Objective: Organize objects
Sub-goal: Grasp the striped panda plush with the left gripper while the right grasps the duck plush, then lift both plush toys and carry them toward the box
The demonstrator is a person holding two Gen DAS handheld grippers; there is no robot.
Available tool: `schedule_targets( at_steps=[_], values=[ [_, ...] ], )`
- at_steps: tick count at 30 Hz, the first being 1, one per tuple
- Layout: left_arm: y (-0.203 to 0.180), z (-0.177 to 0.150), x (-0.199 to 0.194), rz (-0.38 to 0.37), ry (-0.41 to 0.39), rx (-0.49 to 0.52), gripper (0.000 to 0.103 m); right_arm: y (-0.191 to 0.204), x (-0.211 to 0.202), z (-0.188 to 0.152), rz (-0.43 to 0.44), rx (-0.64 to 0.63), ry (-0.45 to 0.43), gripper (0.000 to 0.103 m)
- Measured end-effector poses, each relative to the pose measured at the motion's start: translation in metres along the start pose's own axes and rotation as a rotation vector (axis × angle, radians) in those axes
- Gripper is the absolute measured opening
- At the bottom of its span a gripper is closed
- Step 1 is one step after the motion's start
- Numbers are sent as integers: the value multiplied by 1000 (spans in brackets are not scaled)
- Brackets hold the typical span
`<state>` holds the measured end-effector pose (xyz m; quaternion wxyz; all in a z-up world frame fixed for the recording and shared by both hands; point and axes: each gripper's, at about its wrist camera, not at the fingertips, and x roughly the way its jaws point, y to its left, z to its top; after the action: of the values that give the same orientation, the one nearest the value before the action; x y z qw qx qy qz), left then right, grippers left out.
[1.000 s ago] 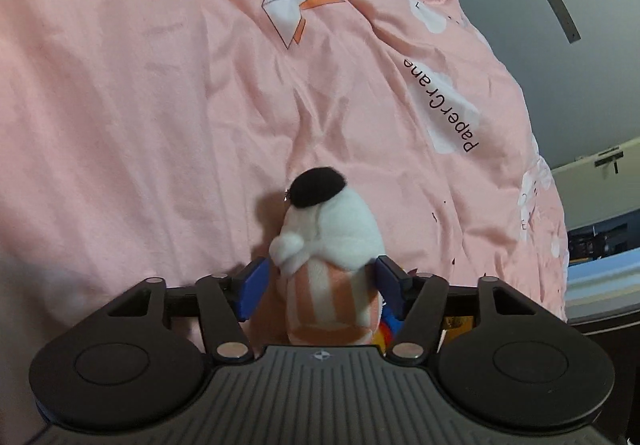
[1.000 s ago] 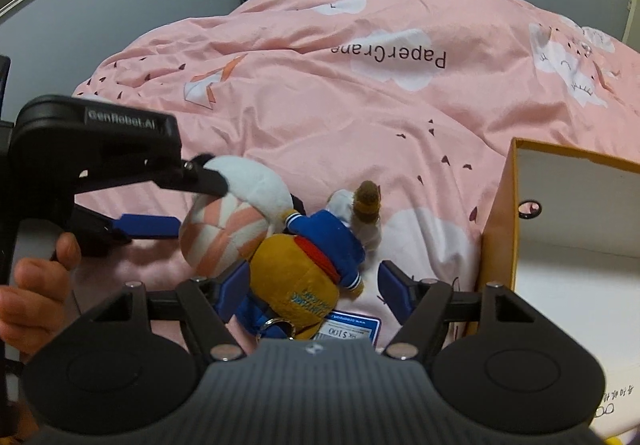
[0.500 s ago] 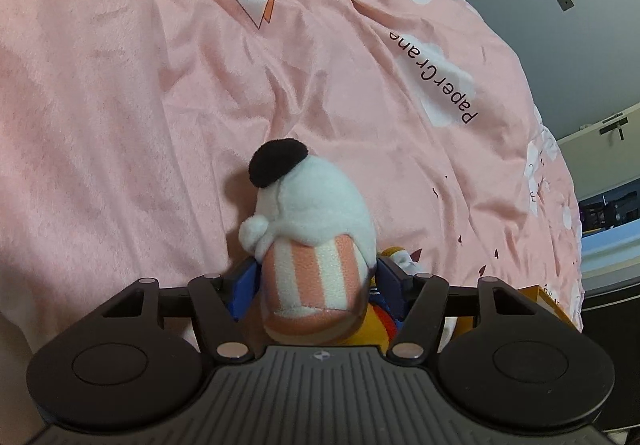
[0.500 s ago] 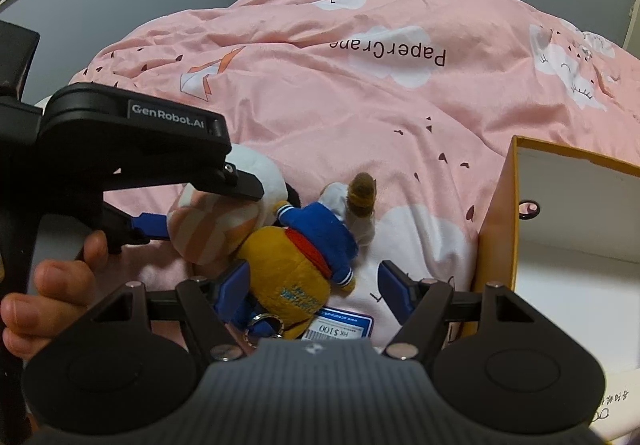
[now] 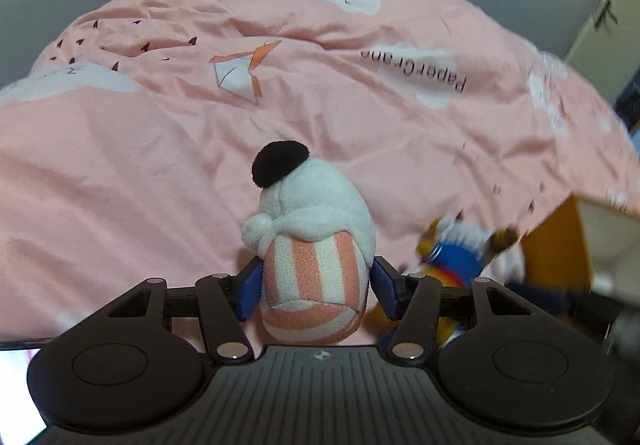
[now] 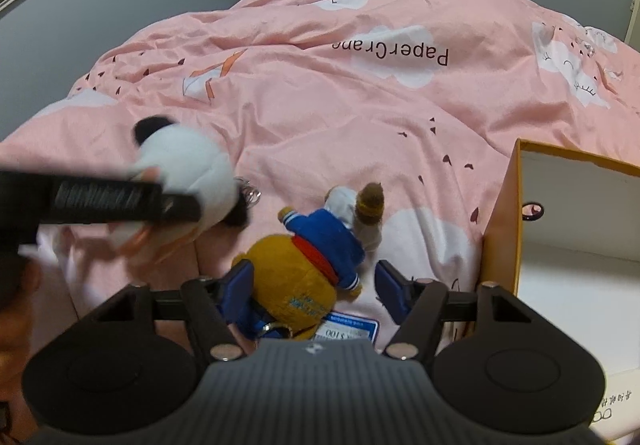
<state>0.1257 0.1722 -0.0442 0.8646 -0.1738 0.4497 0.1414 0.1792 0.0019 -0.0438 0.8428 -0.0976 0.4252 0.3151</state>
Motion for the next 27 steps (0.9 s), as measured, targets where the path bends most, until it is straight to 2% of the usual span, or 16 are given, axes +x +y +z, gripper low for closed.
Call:
schedule_targets(
  at_steps=[4,5,8,10,13,18,21,25,27],
  values=[
    [2,-10,0,25,19,35,64,4,11,9,39,23,14,58],
    [2,-12,-1,28,22,42,64,7,15,10,39,23,22,55],
    [5,-17,-4,34,35,57,64,14,29,10,14,31,54,55],
    [3,-21,-4,49,42,88,64,18,37,11,-6,30,67,59],
    [-6,-29,-4,85,42,155,64,27,48,10,-52,10,94,72],
    [-14,-33,-5,105,37,199,65,29,54,3,-85,-24,99,72],
    [-25,-38,-6,126,32,251,65,20,49,-2,-53,-8,118,67],
    [-39,-48,-12,153,25,299,64,3,36,-9,34,71,142,54],
    [-45,-55,-16,157,24,308,64,-4,25,-13,75,96,146,50]
  ],
)
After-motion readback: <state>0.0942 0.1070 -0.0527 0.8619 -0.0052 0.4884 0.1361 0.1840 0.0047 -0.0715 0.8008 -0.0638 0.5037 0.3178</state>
